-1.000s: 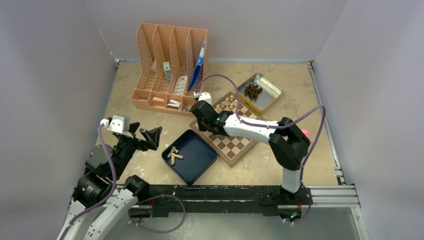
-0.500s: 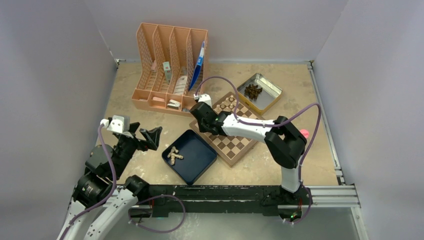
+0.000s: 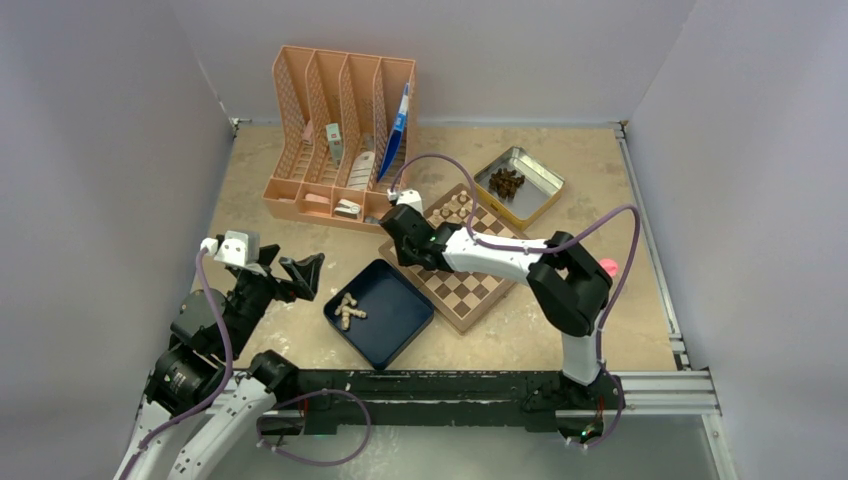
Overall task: Set up the chess pieces on the board
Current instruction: Place the chess piece on the chessboard.
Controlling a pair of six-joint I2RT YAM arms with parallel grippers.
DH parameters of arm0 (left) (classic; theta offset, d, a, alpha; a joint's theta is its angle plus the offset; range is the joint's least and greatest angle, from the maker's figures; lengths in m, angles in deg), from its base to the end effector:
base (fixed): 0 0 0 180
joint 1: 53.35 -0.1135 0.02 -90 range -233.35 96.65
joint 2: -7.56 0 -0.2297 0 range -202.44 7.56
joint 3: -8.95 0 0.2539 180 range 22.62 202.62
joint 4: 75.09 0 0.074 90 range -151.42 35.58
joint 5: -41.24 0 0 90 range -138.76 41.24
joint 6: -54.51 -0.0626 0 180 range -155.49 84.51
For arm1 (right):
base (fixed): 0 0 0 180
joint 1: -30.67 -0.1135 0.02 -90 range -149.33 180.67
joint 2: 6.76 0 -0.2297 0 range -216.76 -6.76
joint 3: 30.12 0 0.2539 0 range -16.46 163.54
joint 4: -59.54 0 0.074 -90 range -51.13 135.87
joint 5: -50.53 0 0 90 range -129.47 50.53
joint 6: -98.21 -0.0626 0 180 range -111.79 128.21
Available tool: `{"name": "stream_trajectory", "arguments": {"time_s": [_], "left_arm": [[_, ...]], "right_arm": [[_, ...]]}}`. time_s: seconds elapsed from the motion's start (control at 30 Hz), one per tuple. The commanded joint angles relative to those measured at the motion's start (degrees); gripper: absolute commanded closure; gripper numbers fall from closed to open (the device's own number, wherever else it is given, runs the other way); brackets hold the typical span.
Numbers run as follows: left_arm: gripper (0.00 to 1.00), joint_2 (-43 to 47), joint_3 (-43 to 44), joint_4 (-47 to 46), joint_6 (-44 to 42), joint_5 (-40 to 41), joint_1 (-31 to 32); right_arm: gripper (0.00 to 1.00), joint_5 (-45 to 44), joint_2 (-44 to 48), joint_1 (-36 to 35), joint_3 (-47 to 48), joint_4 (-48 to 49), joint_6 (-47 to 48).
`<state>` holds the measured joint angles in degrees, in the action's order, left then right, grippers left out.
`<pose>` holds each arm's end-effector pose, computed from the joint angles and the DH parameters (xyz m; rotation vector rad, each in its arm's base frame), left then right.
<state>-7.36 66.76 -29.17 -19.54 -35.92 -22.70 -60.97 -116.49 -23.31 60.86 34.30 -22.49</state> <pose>0.1094 -0.0487 0.3383 0.0360 1.6402 -0.4434 0.2733 0.3368 0.1563 -0.2810 2.2785 0.3332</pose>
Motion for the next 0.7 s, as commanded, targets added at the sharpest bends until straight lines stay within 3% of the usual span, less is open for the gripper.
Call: {"name": "stream_trajectory", "arguments": {"time_s": [0.0,0.67], "left_arm": [[0.08,-0.38,0.07,-2.24,0.93,-0.01,-0.15],[0.08,-0.29,0.03,-2.28,0.93,0.08,-0.11]], "right_arm": [[0.81,-0.29,-0.61,0.19,-0.10,-0.45,-0.90],[0.73,-1.34,-1.24,0.17,1.26,-1.96,-1.68]]}}
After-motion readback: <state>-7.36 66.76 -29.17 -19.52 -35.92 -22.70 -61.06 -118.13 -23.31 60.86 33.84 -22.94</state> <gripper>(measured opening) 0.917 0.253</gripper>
